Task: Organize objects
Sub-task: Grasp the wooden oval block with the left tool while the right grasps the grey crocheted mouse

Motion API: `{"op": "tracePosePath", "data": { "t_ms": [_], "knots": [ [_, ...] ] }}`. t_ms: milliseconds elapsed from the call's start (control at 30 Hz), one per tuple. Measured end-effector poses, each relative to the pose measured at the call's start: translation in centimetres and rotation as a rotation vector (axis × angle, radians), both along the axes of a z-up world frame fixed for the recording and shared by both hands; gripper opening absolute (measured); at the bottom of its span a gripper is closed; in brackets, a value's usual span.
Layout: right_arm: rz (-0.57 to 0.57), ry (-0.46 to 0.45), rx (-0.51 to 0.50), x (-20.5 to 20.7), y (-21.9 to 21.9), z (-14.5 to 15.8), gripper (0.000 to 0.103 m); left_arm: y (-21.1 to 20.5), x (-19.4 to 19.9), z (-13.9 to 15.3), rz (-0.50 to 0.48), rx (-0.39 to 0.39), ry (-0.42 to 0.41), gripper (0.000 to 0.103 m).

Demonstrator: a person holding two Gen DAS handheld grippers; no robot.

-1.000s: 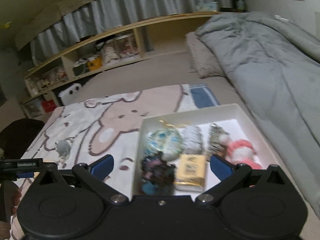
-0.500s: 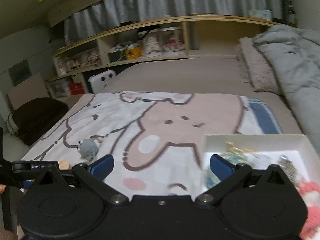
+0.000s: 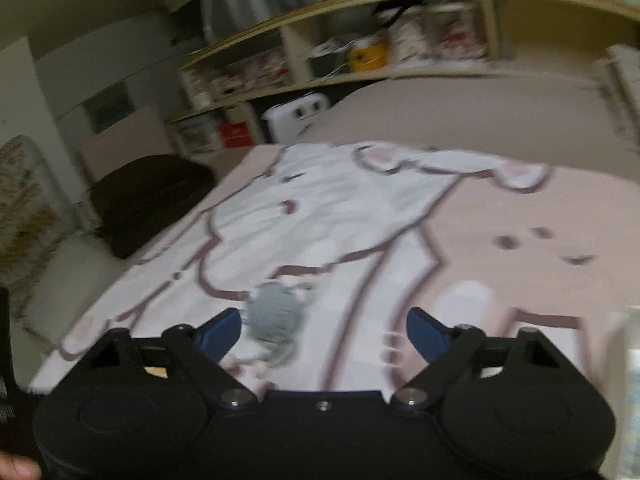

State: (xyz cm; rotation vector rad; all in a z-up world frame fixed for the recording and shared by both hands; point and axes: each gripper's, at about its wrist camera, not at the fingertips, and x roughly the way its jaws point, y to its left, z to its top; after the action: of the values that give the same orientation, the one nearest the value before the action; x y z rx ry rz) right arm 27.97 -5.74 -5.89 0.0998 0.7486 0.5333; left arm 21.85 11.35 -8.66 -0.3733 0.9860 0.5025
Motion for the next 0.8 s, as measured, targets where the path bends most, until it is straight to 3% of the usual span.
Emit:
{"op": "tracePosePath", "data": {
  "t_ms": [233, 467, 533, 800],
  "knots": [
    [0.135, 0.061, -0.062, 3.0, 4.0, -2.8, 0.067, 0.2, 0.5, -0.5, 0.002, -0.009, -0.003, 0.103],
    [0.151, 0.156, -0.014, 5.0, 5.3, -5.1, 0.064, 0.6, 1.4, -1.1, 0.023, -0.021, -0.014, 0.103],
    [0.150, 0.165, 0.034, 5.2, 5.1, -5.0, 0.048, 0.5, 1.6, -1.2, 0.029, -0.020, -0.023, 0.103],
    [0.040, 0.046, 0.034, 4.1, 1.2, -2.4, 0.046, 0.8, 2.4, -1.7, 0.100, -0.028, -0.048, 0.103]
  ]
}}
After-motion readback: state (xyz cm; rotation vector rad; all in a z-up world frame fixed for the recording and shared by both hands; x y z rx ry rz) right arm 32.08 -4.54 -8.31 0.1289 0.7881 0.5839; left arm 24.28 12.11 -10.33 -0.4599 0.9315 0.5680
